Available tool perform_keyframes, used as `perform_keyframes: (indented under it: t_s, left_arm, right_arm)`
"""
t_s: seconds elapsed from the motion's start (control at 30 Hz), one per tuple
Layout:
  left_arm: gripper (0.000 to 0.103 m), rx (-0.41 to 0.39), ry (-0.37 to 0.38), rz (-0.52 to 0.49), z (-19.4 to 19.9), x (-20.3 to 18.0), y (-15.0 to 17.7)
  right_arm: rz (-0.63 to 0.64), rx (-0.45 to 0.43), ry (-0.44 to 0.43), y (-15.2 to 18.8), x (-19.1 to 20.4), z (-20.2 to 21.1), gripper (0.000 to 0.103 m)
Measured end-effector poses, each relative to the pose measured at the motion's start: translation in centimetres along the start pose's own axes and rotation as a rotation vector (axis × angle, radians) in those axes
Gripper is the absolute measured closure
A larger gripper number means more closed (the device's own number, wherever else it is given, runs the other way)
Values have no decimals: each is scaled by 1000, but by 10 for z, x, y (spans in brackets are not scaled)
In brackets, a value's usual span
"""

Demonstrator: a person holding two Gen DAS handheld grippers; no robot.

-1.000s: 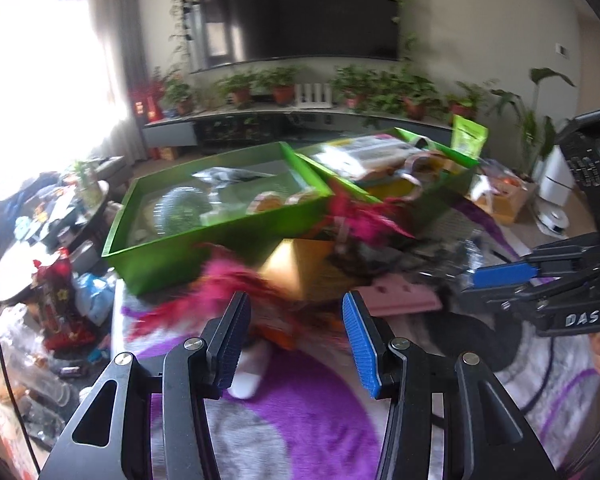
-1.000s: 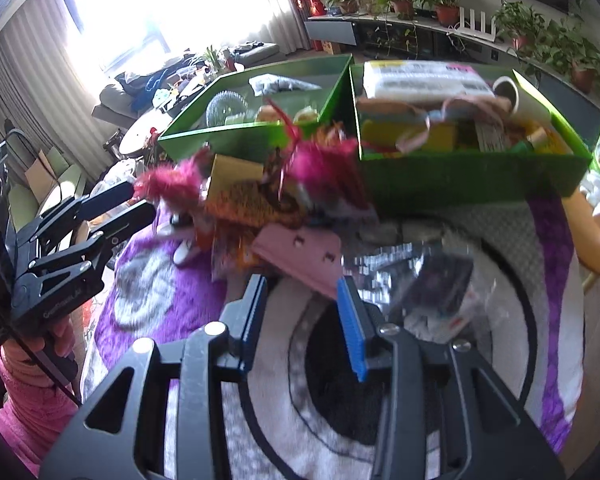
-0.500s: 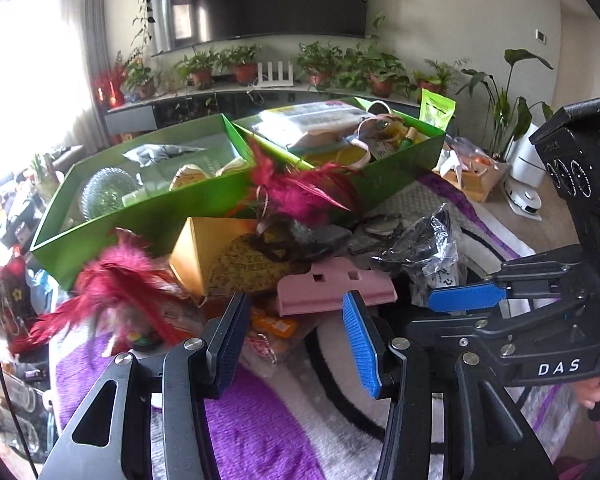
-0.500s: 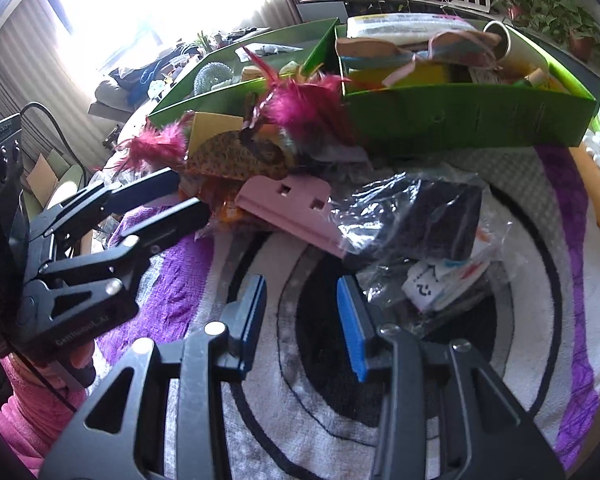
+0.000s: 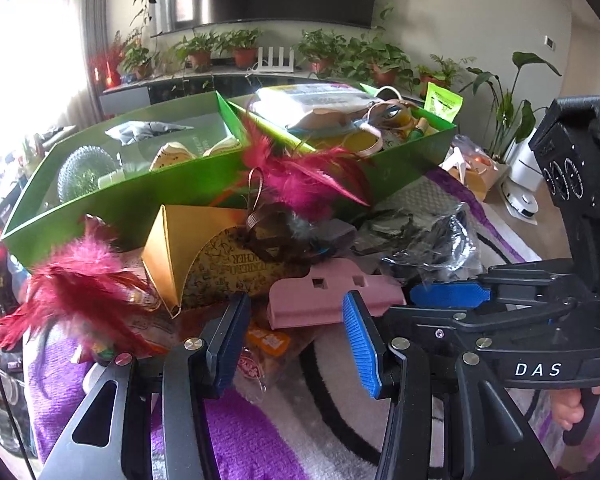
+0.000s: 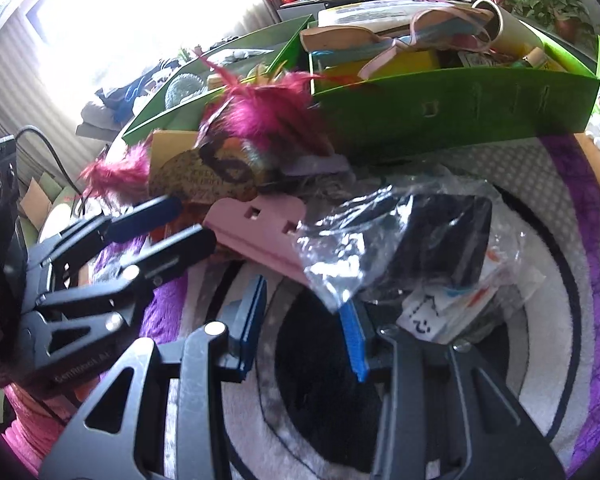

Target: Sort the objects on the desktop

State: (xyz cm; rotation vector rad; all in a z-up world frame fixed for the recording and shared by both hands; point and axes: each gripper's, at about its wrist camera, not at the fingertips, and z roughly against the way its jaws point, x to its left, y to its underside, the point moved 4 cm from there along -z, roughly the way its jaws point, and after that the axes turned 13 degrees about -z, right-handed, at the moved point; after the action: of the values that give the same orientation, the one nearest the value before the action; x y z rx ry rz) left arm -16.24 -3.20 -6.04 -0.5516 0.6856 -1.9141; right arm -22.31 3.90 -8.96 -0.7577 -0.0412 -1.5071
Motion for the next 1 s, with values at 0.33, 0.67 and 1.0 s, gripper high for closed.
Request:
perform_keyframes:
  t_s: [0.33,0.67,1.0]
  left_arm:
    - [55,52,56,111,-25,6,10]
    - [56,46,7,55,8,-11,22]
    - [56,95,49,84,53,-58,85]
  right_arm:
    - [-95,21,-64,1,-16,-6,67]
    - [-28,30,-73,20,-9,16,72]
    - [94,141,-91,91,-10,40,71]
